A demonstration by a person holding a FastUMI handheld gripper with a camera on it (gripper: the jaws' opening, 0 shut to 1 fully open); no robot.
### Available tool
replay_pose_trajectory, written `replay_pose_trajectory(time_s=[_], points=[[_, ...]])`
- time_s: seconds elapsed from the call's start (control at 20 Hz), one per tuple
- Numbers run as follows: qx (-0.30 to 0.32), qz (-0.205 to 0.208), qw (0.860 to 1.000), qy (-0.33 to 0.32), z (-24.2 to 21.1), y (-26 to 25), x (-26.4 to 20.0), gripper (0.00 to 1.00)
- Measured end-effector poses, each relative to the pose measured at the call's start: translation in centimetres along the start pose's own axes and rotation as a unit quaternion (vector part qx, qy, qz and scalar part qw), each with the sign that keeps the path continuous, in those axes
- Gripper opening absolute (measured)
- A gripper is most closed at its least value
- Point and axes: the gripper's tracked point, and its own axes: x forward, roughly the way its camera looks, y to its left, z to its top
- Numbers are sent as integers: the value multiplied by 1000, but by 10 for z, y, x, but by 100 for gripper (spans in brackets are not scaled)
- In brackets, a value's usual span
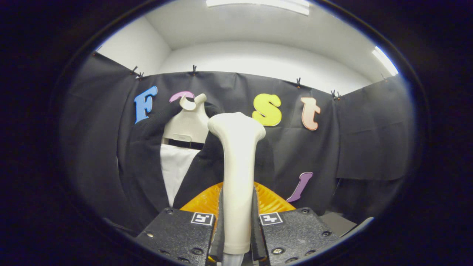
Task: Iron the clothes twice with a garment steamer, once on the left side and once on the right side.
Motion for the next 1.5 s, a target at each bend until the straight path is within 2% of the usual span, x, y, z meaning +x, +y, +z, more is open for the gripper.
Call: replay_pose_trajectory(time_s=[0.65,1.5], points=[[-20,-17,999,32,-55,0,-12,32],[-63,-6,995,74,-140,17,-39,32]])
